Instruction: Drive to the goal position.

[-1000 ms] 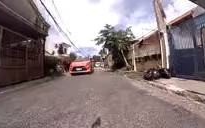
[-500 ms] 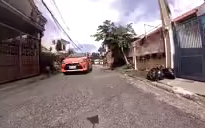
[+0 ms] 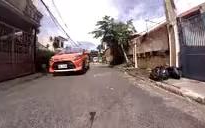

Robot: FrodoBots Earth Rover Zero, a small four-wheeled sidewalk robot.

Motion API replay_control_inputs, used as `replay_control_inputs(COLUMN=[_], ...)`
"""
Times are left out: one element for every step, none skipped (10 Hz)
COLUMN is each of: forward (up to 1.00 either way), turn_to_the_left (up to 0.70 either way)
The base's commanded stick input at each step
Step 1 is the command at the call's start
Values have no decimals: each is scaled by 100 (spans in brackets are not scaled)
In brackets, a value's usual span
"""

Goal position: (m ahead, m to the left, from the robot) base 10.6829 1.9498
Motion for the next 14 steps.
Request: replay_control_inputs(forward=[70,70,70,70,70,70,70,70,70,70,70,70,70,70], turn_to_the_left=[-27,-27,-27,-27,-27,-24,-9,0,0,0,0,0,0,0])
